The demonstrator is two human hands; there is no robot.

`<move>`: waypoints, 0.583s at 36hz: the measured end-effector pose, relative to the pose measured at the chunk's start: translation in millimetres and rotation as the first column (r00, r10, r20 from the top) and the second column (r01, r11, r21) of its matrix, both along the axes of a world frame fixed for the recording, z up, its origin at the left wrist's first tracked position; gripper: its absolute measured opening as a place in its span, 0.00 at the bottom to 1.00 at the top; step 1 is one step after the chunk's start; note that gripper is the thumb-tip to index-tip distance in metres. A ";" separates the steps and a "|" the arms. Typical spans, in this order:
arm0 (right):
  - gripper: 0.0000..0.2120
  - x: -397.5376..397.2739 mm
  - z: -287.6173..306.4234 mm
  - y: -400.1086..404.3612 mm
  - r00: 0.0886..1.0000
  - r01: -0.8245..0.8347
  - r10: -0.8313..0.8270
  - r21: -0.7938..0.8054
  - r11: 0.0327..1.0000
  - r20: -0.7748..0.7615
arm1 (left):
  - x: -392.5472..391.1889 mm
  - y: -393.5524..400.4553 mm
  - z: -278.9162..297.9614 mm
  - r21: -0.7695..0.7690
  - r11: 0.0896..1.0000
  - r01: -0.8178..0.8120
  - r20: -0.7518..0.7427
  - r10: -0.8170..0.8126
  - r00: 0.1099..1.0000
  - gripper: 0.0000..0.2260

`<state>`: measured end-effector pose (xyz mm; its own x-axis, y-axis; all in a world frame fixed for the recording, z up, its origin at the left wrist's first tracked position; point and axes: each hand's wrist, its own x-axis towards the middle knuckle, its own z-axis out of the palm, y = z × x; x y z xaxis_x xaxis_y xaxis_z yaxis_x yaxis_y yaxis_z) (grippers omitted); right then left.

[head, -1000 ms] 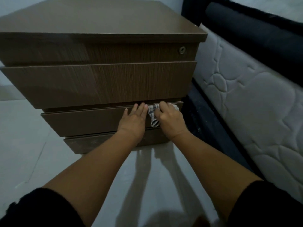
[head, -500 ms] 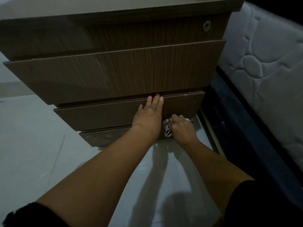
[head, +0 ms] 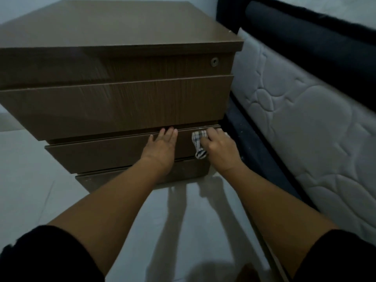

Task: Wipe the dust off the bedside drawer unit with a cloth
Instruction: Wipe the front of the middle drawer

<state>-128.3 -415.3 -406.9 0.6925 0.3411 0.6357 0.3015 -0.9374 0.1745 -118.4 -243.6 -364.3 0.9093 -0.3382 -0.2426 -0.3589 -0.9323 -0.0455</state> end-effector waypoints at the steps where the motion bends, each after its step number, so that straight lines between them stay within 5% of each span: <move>1: 0.12 0.7 7.5 -4.2 1.000 0.003 -0.003 -0.008 1.000 0.021 | -1.0 -1.3 0.9 -0.008 1.000 0.007 0.013 -0.007 1.000 0.34; 5: 0.02 5.4 21.6 -15.4 0.999 0.053 -0.053 -0.008 0.999 0.007 | -3.2 -8.6 0.2 -0.015 0.999 0.040 0.041 -0.039 0.998 0.34; 9: 0.11 12.1 13.8 -13.8 0.989 0.099 -0.095 0.033 0.995 -0.110 | -1.9 -11.4 -3.8 -0.003 1.000 0.027 0.037 -0.027 0.999 0.34; 21: 0.14 17.4 -55.9 -2.5 0.917 0.145 -0.113 0.055 0.988 -0.384 | 1.3 -13.6 -13.8 -0.055 0.998 0.009 0.032 -0.007 0.999 0.36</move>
<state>-110.8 -417.8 -462.8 0.9211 0.1911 0.3392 0.2056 -0.9786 -0.0068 -117.2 -257.2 -378.1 0.9134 -0.3575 -0.1947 -0.3656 -0.9308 -0.0058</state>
